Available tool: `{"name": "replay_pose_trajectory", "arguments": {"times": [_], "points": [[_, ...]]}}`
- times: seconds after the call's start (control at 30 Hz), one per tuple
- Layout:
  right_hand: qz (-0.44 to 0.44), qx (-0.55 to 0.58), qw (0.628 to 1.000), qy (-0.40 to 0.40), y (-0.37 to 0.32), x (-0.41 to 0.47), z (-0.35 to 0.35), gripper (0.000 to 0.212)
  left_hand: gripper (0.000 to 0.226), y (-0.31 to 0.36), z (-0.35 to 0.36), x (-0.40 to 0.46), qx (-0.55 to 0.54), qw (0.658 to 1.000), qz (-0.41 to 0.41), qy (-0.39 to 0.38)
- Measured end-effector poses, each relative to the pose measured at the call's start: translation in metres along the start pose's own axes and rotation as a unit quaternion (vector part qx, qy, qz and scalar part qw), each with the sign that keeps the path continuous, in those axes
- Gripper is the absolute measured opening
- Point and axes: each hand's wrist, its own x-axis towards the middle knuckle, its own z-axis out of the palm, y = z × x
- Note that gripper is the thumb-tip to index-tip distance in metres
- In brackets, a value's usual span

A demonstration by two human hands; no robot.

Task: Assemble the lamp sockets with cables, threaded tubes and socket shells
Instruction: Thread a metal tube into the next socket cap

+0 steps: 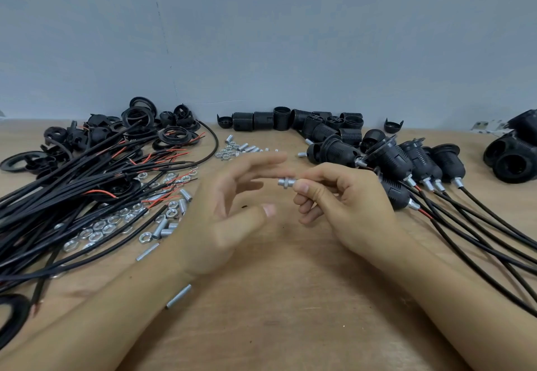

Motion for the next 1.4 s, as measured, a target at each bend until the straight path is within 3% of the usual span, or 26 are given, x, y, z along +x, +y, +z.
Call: {"name": "replay_pose_trajectory", "arguments": {"times": [0.17,0.33,0.53,0.67,0.83,1.0,1.07,1.17,1.23,1.27,1.33,1.4], "points": [[0.004,-0.001,1.0,0.007,0.001,0.0,-0.001,0.008,0.036,-0.003,-0.003,0.0,0.022,0.996,0.023,0.078],[0.002,-0.012,1.0,0.007,0.001,-0.001,0.0,0.012,0.046,0.001,0.002,-0.002,0.116,0.993,0.007,0.014],[0.009,-0.035,0.999,0.009,-0.001,-0.004,0.001,0.01,0.028,0.002,-0.001,-0.001,0.164,0.984,-0.001,0.073],[0.015,-0.049,0.999,0.009,-0.002,-0.004,0.001,0.011,0.029,-0.002,-0.004,0.0,0.209,0.974,-0.001,0.09],[0.018,-0.043,0.999,0.012,-0.003,-0.004,0.0,0.014,0.018,-0.009,-0.019,0.05,0.317,0.946,-0.043,0.063],[0.028,-0.041,0.999,0.016,0.0,-0.002,-0.003,0.018,0.032,-0.03,-0.048,0.13,0.475,0.875,-0.094,-0.007],[0.023,-0.046,0.998,0.019,0.002,-0.002,-0.005,0.019,0.036,-0.043,-0.06,0.151,0.552,0.824,-0.13,-0.022],[0.024,-0.054,0.998,0.019,0.006,-0.001,-0.007,0.017,0.035,-0.056,-0.085,0.157,0.677,0.71,-0.186,-0.056],[0.02,-0.064,0.998,0.016,0.006,0.0,-0.007,0.017,0.029,-0.063,-0.107,0.153,0.699,0.679,-0.218,-0.061],[0.015,-0.068,0.997,0.016,0.006,0.0,-0.007,0.017,0.026,-0.066,-0.118,0.15,0.677,0.695,-0.236,-0.057],[0.01,-0.073,0.997,0.018,0.006,0.001,-0.006,0.018,0.025,-0.068,-0.133,0.146,0.593,0.76,-0.263,-0.04],[0.007,-0.075,0.997,0.018,0.006,0.001,-0.006,0.017,0.023,-0.069,-0.137,0.145,0.559,0.796,-0.234,0.003]]}}
